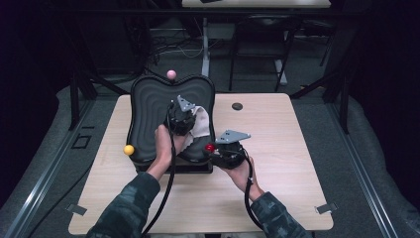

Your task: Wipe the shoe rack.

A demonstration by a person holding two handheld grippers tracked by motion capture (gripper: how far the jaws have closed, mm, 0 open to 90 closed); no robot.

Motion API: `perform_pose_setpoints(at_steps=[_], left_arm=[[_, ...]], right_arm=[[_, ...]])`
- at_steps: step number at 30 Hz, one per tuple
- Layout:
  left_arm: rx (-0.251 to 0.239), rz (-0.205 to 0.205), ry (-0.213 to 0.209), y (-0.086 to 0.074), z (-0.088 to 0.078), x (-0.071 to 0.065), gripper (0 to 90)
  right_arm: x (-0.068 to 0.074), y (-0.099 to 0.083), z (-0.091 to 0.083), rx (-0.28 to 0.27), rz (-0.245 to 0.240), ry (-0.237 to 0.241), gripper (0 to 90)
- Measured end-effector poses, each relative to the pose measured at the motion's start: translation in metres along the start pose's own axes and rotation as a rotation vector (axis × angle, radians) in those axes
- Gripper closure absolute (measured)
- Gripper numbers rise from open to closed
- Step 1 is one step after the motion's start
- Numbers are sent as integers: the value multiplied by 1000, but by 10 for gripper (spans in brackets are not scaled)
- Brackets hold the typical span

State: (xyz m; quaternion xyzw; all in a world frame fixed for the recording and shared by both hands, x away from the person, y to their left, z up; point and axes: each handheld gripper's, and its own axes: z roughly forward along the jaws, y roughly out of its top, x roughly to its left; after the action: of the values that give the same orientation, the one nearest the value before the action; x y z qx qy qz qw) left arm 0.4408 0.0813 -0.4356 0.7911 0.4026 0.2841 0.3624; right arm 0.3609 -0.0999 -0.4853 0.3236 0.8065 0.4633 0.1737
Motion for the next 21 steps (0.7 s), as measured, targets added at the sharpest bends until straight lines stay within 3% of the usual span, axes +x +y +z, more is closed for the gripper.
perform_pose_setpoints(at_steps=[21], left_arm=[[15,-43,114,60,30,26,838]], right_arm=[[-1,0,0,-9,0,15,601]])
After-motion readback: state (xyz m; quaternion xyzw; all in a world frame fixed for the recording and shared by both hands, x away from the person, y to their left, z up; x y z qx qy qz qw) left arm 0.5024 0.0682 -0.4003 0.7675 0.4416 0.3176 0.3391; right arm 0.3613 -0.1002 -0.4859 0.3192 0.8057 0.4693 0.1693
